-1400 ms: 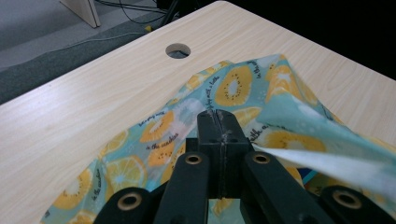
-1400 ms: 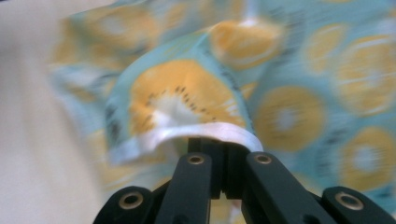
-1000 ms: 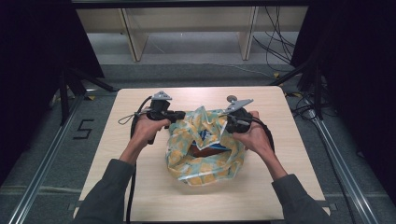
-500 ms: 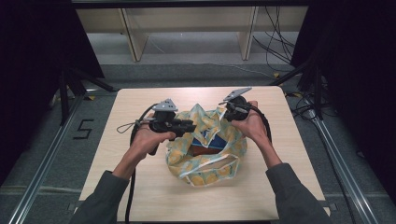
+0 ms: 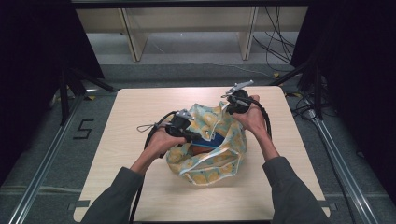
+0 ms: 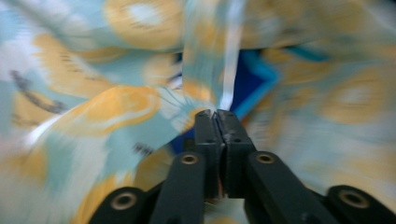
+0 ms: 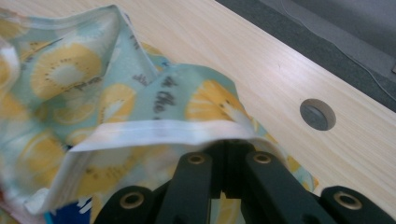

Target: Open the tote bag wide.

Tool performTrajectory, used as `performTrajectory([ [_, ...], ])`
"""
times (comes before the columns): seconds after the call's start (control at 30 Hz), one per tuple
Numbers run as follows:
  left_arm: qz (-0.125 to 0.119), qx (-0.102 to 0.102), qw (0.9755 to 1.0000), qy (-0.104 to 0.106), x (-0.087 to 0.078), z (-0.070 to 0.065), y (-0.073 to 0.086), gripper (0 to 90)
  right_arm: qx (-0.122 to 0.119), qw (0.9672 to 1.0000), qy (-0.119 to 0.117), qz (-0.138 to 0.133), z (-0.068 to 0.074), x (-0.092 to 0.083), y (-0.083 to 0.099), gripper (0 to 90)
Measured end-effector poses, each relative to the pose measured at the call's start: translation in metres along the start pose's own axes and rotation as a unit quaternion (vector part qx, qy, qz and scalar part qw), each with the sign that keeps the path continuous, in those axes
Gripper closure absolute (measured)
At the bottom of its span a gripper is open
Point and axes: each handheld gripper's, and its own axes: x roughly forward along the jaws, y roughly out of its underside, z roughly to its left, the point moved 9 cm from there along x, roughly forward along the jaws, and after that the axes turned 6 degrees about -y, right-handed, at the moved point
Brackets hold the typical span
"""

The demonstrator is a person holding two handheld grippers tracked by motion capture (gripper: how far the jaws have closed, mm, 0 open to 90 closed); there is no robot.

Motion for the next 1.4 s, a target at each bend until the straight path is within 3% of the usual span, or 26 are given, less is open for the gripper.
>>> performTrajectory([
  [0.03,0.009,0.004,0.9999,-0.002,0.007,0.003,-0.003,89.4,0.014,0.9999,-0.001,0.004,0.001,0.001,0.001,90.0],
  [0.07,0.015,0.0,0.9999,-0.002,0.014,0.005,-0.006,89.4,0.004,1.0,0.0,0.0,-0.001,0.004,0.001,90.0],
  [0.13,0.026,0.001,0.9993,-0.026,0.029,0.014,-0.013,89.5,0.01,0.9999,-0.001,0.002,0.001,0.009,0.003,90.0],
  [0.17,0.028,-0.007,0.9987,-0.041,0.035,0.021,-0.018,89.5,-0.002,0.9999,-0.004,0.012,0.001,0.009,0.004,90.0],
  [0.23,0.02,-0.022,0.998,-0.055,0.041,0.035,-0.027,89.6,-0.01,0.9999,-0.002,0.007,0.005,0.01,0.004,90.0],
  [0.27,0.011,-0.043,0.9966,-0.069,0.045,0.043,-0.032,89.6,-0.011,0.9998,-0.011,0.016,0.009,0.007,0.004,90.0],
  [0.3,0.01,-0.051,0.9954,-0.081,0.047,0.052,-0.035,89.6,-0.015,0.9998,-0.013,0.005,0.014,0.007,0.003,90.0],
  [0.33,0.007,-0.068,0.9946,-0.078,0.05,0.058,-0.036,89.6,-0.023,0.9996,-0.017,0.007,0.018,0.004,0.003,90.0],
  [0.4,0.009,-0.081,0.9925,-0.092,0.052,0.07,-0.038,89.6,-0.026,0.9986,-0.045,0.011,0.036,0.0,0.005,90.0],
  [0.47,0.012,-0.1,0.9897,-0.101,0.052,0.082,-0.037,89.6,-0.046,0.9955,-0.077,0.029,0.052,-0.001,0.008,90.0],
  [0.5,0.012,-0.105,0.9886,-0.107,0.052,0.086,-0.035,89.6,-0.065,0.9924,-0.099,0.035,0.063,0.005,0.012,90.0],
  [0.57,0.015,-0.119,0.9863,-0.113,0.051,0.095,-0.028,89.6,-0.087,0.9872,-0.103,0.085,0.07,0.016,0.024,90.0],
  [0.6,0.018,-0.122,0.9857,-0.115,0.05,0.098,-0.023,89.6,-0.087,0.9855,-0.101,0.105,0.071,0.023,0.03,90.0],
  [0.67,0.015,-0.132,0.9842,-0.117,0.05,0.104,-0.014,89.7,-0.101,0.9836,-0.095,0.115,0.066,0.035,0.034,90.0],
  [0.7,0.012,-0.143,0.983,-0.114,0.049,0.106,-0.011,89.6,-0.089,0.9852,-0.084,0.12,0.061,0.04,0.035,90.0],
  [0.73,0.008,-0.144,0.9832,-0.111,0.047,0.109,-0.008,89.6,-0.093,0.9864,-0.065,0.118,0.052,0.043,0.033,90.0],
  [0.87,0.001,-0.15,0.9812,-0.122,0.037,0.115,-0.001,89.6,-0.059,0.9938,-0.012,0.093,0.017,0.043,0.017,90.0],
  [0.97,-0.006,-0.14,0.982,-0.126,0.028,0.114,-0.001,89.5,-0.031,0.9944,0.032,0.096,-0.016,0.047,0.011,90.0],
  [1.03,-0.02,-0.133,0.9835,-0.121,0.019,0.107,-0.006,89.0,-0.017,0.9938,0.041,0.102,-0.028,0.053,0.012,90.0],
  [1.13,-0.055,-0.103,0.9886,-0.095,0.001,0.083,-0.019,88.5,-0.005,0.9913,0.06,0.117,-0.046,0.063,0.019,90.0],
  [1.17,-0.061,-0.091,0.9912,-0.076,-0.004,0.07,-0.022,88.3,0.001,0.9902,0.065,0.123,-0.05,0.066,0.023,90.0],
  [1.27,-0.041,-0.046,0.9978,-0.026,-0.002,0.034,-0.023,87.7,0.015,0.9877,0.066,0.141,-0.061,0.075,0.037,90.0],
  [1.3,-0.019,-0.028,0.9994,-0.011,0.002,0.027,-0.018,87.3,0.019,0.9871,0.065,0.145,-0.061,0.076,0.039,90.0],
  [1.33,-0.01,-0.02,0.9997,-0.007,0.008,0.023,-0.016,87.3,0.017,0.9875,0.063,0.143,-0.061,0.076,0.039,90.0],
  [1.4,-0.004,-0.022,0.9997,0.004,0.021,0.02,-0.014,87.3,0.009,0.9878,0.065,0.141,-0.06,0.072,0.036,90.0],
])
